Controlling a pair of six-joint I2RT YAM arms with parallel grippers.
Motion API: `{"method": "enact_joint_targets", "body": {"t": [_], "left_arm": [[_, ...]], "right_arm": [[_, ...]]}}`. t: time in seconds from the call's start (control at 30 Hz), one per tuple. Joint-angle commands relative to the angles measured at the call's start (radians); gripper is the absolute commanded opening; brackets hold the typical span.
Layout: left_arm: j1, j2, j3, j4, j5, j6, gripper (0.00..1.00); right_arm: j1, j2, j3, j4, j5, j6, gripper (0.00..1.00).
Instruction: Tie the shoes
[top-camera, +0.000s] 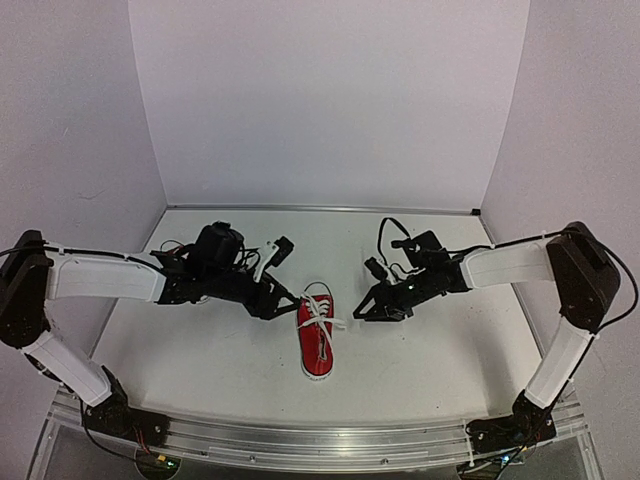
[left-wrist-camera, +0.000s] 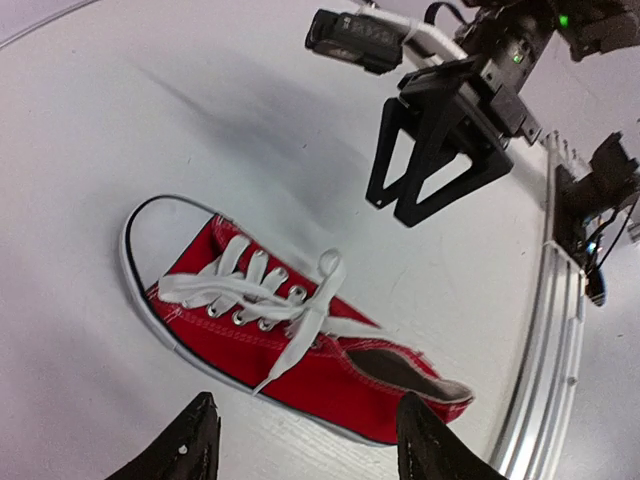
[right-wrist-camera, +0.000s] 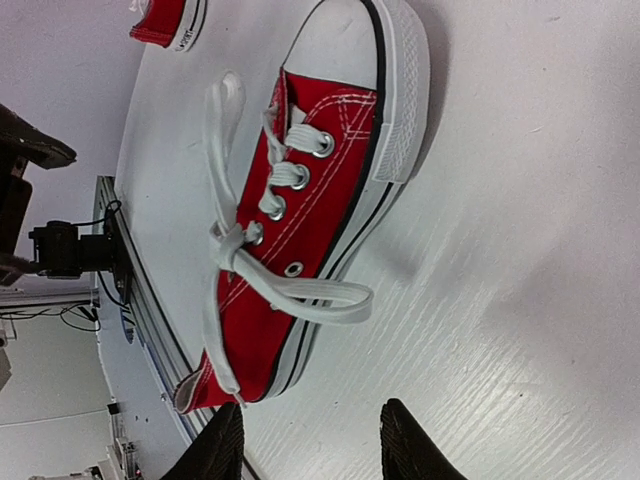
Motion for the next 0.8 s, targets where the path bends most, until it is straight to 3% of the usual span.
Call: {"method": "enact_joint_targets", "body": {"t": [0.0, 0.33, 0.77], "left_arm": [[-0.007, 0.064, 0.034, -0.133, -0.043, 0.224, 0.55], [-0.008, 0.200, 0.065, -0.038, 0.017, 0.416, 0.48], [-0.009, 0.318, 0.163, -0.030, 0.015, 0.490, 0.41]], "right_arm": [[-0.002, 0.064, 0.033, -0.013, 0.022, -0.063, 0.43], [-0.002, 0.090, -0.035, 0.238, -0.026, 0.055, 0.43], [-0.003, 0.199, 0.078, 0.256, -0.123, 0.102, 0.46]]}}
